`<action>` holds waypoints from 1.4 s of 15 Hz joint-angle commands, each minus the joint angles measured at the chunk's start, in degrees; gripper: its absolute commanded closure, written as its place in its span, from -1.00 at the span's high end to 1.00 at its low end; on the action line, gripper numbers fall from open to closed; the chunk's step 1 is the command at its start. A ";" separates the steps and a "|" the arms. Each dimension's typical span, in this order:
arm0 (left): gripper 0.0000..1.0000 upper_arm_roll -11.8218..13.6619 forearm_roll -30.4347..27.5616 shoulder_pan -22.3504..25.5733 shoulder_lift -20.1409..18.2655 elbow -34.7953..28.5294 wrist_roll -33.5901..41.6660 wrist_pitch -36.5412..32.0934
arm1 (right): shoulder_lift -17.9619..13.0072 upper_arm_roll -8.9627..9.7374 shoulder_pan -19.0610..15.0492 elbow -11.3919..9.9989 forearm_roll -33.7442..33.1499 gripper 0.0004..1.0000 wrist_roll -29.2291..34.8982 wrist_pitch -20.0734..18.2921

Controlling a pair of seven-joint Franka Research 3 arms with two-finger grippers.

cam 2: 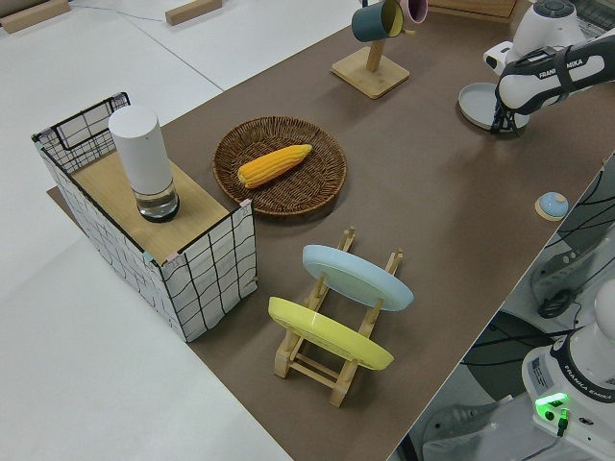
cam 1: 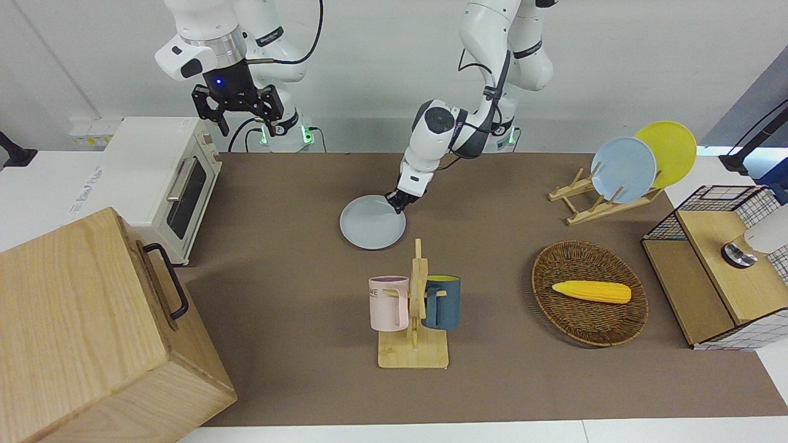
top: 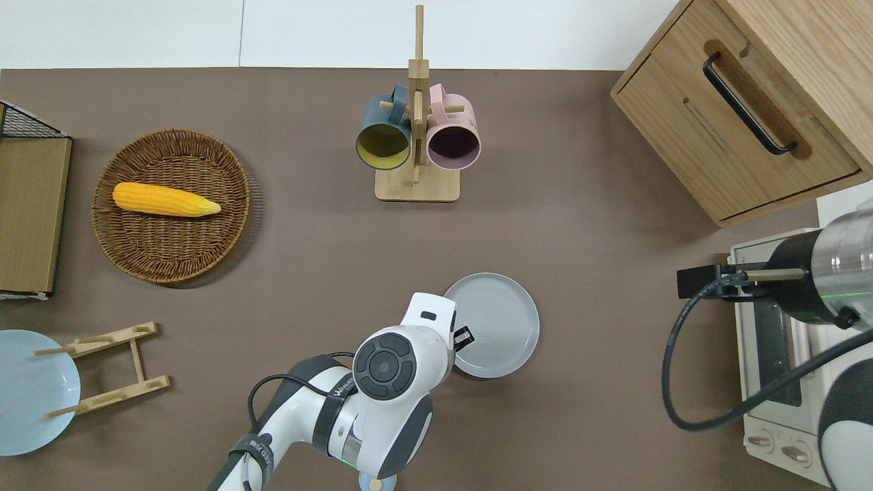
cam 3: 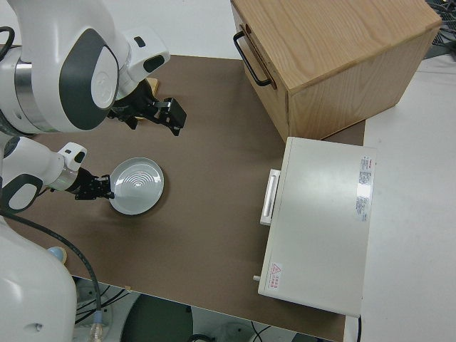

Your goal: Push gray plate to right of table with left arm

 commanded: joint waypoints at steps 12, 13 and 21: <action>0.94 -0.80 -0.77 2.14 -0.21 1.98 -2.22 -2.43 | -1.57 0.83 -1.41 -1.56 1.23 0.99 0.59 0.01; 0.94 -1.41 -0.33 3.37 -1.17 1.98 -2.04 -4.01 | -1.57 0.83 -1.41 -1.56 1.23 0.99 0.59 0.01; 0.96 4.72 1.34 10.67 -8.74 3.56 13.05 -22.80 | -1.57 0.83 -1.41 -1.56 1.23 0.99 0.59 0.01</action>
